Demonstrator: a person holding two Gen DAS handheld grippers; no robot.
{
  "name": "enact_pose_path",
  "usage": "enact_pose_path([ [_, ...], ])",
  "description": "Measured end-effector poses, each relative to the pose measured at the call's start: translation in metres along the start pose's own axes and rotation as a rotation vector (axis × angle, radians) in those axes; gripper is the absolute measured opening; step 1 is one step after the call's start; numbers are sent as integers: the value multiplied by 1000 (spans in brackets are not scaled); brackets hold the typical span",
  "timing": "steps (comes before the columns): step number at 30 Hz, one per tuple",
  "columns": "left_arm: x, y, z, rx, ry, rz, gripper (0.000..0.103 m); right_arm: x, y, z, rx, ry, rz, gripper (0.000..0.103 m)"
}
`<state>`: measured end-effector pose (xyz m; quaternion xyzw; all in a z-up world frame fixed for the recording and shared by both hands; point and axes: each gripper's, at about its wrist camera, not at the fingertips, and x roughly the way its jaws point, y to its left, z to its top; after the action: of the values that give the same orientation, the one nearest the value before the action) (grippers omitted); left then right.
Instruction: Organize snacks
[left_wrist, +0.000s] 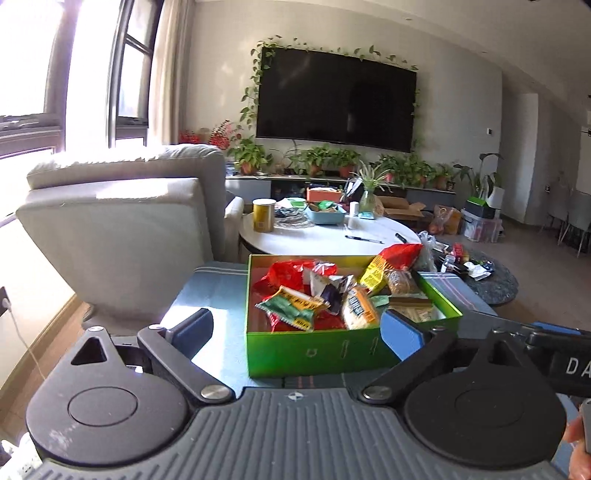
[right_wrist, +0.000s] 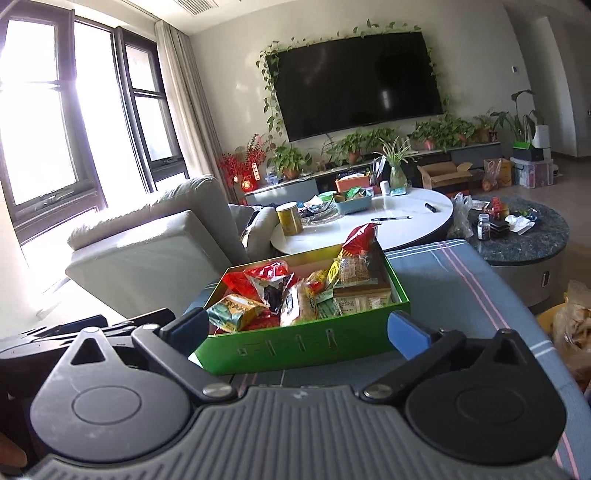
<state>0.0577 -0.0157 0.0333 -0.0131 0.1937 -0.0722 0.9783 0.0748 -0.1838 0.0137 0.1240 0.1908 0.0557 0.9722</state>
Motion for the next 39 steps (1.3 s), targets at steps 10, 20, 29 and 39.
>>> enact_pose_path([
  [10, -26, 6, -11, 1, -13, 44, 97, -20, 16, -14, -30, -6, 3, 102],
  [20, -26, 8, -14, 10, -10, 61, 98, -17, 17, -18, -26, -1, 8, 102],
  [29, -23, 9, -16, 22, 1, 68, 98, -13, 17, -21, -23, 12, 3, 102],
  [39, -23, 9, -17, 18, 7, 81, 98, -12, 20, -21, -35, 19, 5, 102],
])
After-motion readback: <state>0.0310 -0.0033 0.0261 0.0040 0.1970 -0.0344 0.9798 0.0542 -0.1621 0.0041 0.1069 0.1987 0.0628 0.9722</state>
